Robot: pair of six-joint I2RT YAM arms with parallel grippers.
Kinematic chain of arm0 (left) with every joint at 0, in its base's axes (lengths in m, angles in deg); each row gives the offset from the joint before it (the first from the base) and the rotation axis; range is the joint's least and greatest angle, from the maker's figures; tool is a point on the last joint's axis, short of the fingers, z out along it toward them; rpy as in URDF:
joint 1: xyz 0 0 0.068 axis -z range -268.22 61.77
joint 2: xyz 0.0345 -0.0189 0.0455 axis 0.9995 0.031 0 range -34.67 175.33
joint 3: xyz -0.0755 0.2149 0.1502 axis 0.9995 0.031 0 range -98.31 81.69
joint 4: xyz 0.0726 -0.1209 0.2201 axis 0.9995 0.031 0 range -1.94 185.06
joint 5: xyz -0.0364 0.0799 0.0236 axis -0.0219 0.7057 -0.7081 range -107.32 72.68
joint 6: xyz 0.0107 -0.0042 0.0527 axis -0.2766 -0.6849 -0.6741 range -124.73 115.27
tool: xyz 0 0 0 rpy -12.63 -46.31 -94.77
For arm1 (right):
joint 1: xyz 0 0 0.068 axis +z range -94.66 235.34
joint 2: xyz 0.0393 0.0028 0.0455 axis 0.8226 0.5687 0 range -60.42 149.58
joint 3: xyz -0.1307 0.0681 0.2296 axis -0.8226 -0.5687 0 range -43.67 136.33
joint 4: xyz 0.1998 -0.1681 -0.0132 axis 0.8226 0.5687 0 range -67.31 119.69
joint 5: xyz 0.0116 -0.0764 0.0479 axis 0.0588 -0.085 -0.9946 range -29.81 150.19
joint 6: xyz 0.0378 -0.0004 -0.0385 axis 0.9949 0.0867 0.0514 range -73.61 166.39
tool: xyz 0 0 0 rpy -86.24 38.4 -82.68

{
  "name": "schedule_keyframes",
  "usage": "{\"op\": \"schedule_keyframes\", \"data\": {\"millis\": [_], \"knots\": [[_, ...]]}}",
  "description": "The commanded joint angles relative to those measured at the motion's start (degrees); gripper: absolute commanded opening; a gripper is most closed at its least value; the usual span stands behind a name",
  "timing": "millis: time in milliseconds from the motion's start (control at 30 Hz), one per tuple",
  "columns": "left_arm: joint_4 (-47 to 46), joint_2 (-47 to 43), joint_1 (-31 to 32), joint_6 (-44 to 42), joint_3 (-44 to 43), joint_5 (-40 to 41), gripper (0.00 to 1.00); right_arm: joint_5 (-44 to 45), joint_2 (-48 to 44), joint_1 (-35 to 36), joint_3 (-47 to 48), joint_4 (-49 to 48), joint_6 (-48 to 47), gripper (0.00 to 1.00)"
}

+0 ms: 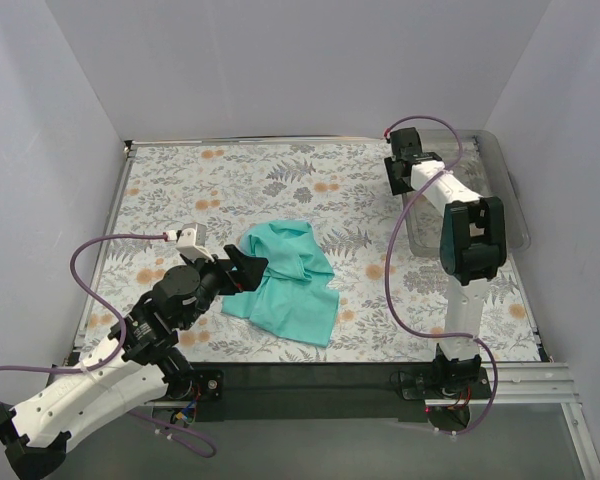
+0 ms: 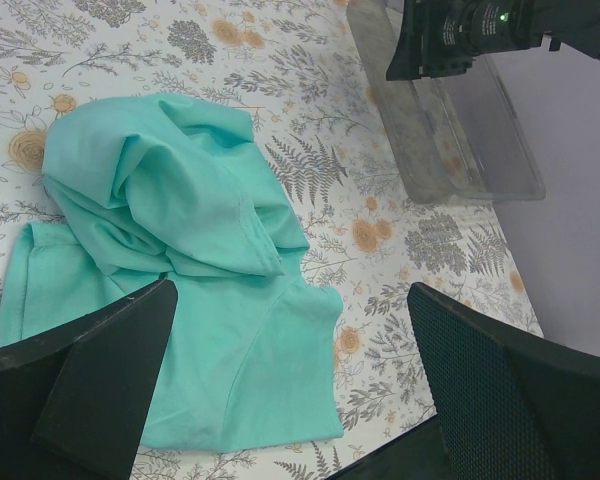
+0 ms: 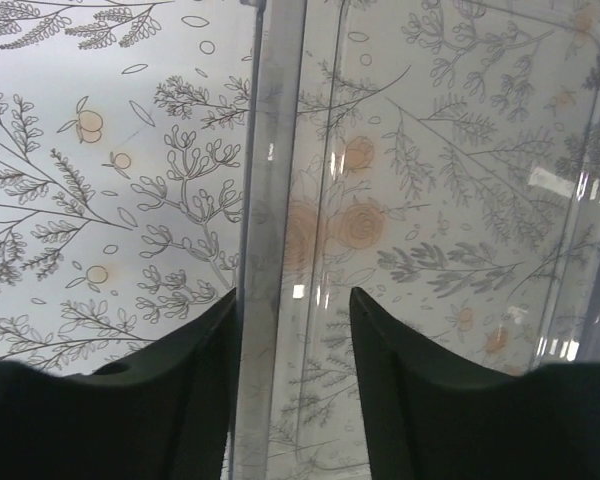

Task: Fold and stack the t-shirts
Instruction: Flatten the tshirt out

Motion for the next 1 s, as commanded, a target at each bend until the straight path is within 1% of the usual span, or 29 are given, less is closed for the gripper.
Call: {"op": "schedule_keyframes", "data": {"millis": [0, 67, 100, 133, 167, 200, 233, 267, 300, 333, 367, 400, 433, 467, 500, 533, 567, 633, 667, 700, 733, 800, 833, 867, 900, 967], "knots": [[-0.2, -0.2, -0.2, 0.4, 0.4, 0.2, 0.93, -1.3, -0.6, -0.8, 2.5, -2.2, -2.1, 0.52], [-0.1, -0.2, -0.2, 0.3, 0.3, 0.1, 0.93, -4.0, -2.1, -0.7, 2.9, -2.1, -3.2, 0.61], [-0.2, -0.4, -0.2, 0.1, 0.0, 0.1, 0.93, -5.8, -3.5, -0.5, 3.4, -2.2, -4.2, 0.71], [-0.2, -0.2, -0.2, -0.2, -0.1, 0.1, 0.93, -6.8, -5.2, 0.0, 3.8, -2.2, -5.4, 0.77], [-0.3, 0.1, -0.2, -0.4, -0.6, -0.2, 0.94, -8.1, -7.2, 0.6, 4.6, -1.9, -6.4, 0.86], [-0.3, 0.5, -0.2, -0.5, -0.9, -0.6, 0.95, -9.6, -8.2, 1.0, 5.7, -1.2, -7.2, 0.87], [-0.6, 1.5, -0.2, -0.5, -1.0, -1.7, 0.97, -12.3, -10.5, 1.8, 6.5, -0.3, -7.6, 0.96], [-0.7, 2.5, -0.2, -0.4, -1.1, -2.1, 0.97, -13.4, -11.7, 2.2, 6.5, 0.0, -9.9, 0.98], [-0.5, 4.7, -0.2, 0.4, -1.4, -2.8, 0.97, -15.3, -14.1, 3.0, 6.5, 0.8, -11.4, 0.98], [0.1, 7.8, -0.2, 1.1, -1.8, -3.5, 0.98, -21.9, -17.3, 3.3, 5.5, 3.1, -15.9, 0.98], [0.2, 11.2, -0.2, 2.3, -2.4, -4.7, 0.98, -32.0, -21.9, 3.2, 0.7, 3.1, -20.4, 0.98], [0.2, 12.8, -0.3, 3.1, -2.8, -6.0, 0.98, -42.6, -26.6, 3.2, -5.3, 2.5, -23.8, 0.98], [-0.1, 16.1, -0.5, 3.2, -2.9, -6.8, 0.98, -53.9, -28.5, 3.2, -8.9, 1.5, -25.2, 0.98], [-0.5, 19.1, -1.0, 2.8, -3.5, -8.4, 0.98, -59.9, -31.5, 3.2, -13.9, 1.8, -28.4, 0.98], [-0.5, 22.0, -1.7, 2.2, -4.6, -9.3, 0.97, -69.1, -33.7, 3.3, -18.9, 2.4, -30.4, 0.98], [-0.5, 22.0, -1.7, 1.6, -4.7, -9.4, 0.96, -72.4, -33.7, 3.3, -19.0, 2.2, -30.4, 0.98], [-1.2, 23.3, -2.0, 0.8, -5.8, -11.3, 0.95, -74.8, -35.4, 3.2, -22.9, 2.3, -31.7, 0.97], [-2.6, 27.4, -3.8, -0.2, -7.1, -14.0, 0.95, -76.2, -36.6, 3.3, -25.6, 2.1, -31.8, 0.96], [-3.6, 29.5, -4.5, -0.4, -8.9, -17.0, 0.9, -75.7, -37.3, 3.3, -27.3, 2.0, -31.7, 0.94], [-3.7, 31.4, -5.2, 0.2, -9.9, -17.2, 0.88, -75.2, -37.4, 3.2, -28.0, 2.0, -31.3, 0.93], [-3.6, 35.8, -5.2, 1.0, -11.0, -16.7, 0.86, -73.5, -37.7, 3.3, -28.6, 2.0, -30.8, 0.92], [-1.3, 40.3, -5.2, 6.0, -14.3, -14.6, 0.83, -72.1, -38.5, 3.1, -29.8, 1.8, -30.1, 0.91], [0.3, 45.0, -5.2, 9.8, -16.5, -14.0, 0.81, -70.7, -39.3, 3.0, -30.7, 1.3, -29.4, 0.91], [1.1, 47.0, -5.2, 11.7, -16.5, -14.0, 0.81, -70.7, -39.7, 2.8, -30.7, 1.3, -29.4, 0.91], [1.6, 51.2, -5.1, 13.1, -18.5, -13.9, 0.79, -70.0, -40.2, 2.6, -31.8, 0.6, -28.9, 0.91], [3.6, 54.4, -4.9, 16.1, -20.1, -12.9, 0.77, -69.5, -41.6, 1.8, -33.0, -0.4, -28.4, 0.91]]}}
